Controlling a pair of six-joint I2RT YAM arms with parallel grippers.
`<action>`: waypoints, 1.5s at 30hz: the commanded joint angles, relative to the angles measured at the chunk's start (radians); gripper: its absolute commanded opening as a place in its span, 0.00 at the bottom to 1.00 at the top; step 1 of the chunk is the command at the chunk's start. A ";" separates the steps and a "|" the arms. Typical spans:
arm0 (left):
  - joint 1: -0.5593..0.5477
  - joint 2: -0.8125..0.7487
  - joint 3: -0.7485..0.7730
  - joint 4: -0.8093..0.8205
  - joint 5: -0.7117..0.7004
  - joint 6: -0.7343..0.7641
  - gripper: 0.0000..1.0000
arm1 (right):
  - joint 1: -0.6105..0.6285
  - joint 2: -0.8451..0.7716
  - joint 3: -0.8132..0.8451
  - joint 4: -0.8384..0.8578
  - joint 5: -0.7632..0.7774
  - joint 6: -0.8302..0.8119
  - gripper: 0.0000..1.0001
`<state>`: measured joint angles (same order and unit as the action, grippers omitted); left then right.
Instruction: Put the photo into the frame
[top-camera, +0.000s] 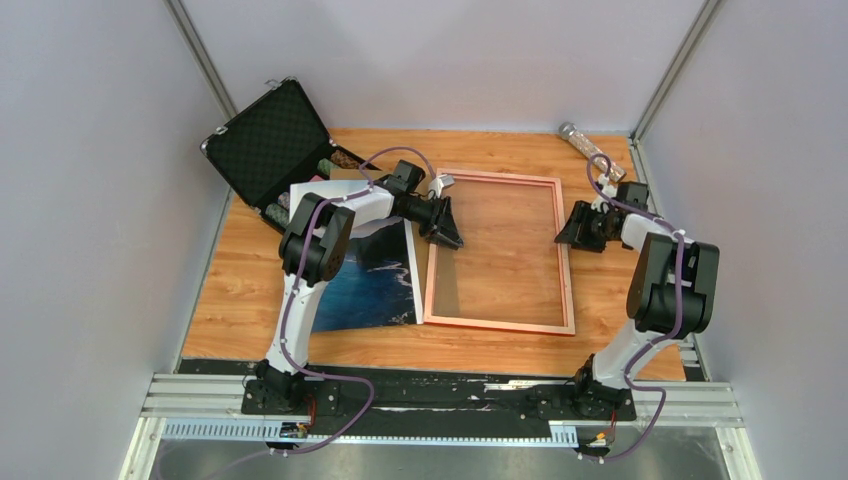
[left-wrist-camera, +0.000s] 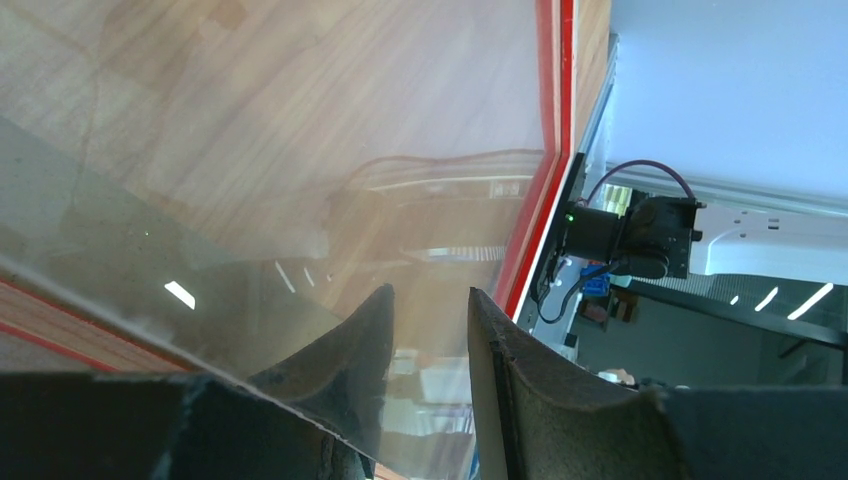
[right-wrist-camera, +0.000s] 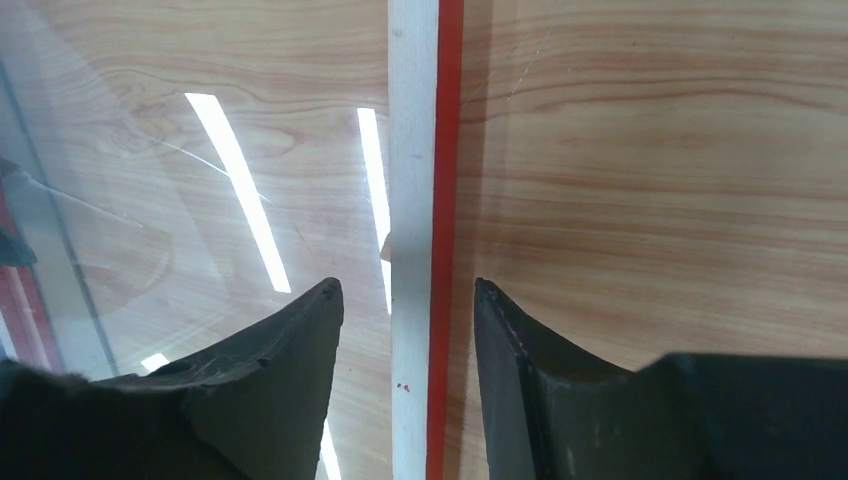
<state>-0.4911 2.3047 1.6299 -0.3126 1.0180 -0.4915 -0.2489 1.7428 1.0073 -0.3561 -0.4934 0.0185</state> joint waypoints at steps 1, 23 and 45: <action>-0.012 0.001 0.007 -0.023 -0.028 0.039 0.42 | 0.007 -0.064 0.051 0.000 0.013 -0.014 0.51; -0.012 0.007 0.011 -0.028 -0.037 0.038 0.42 | 0.196 -0.033 0.192 0.003 0.035 -0.060 0.55; -0.012 0.013 0.012 -0.024 -0.035 0.032 0.42 | 0.526 0.128 0.262 0.025 0.186 -0.126 0.54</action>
<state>-0.4923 2.3047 1.6299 -0.3149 1.0107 -0.4915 0.2722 1.8614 1.2381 -0.3607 -0.3489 -0.0830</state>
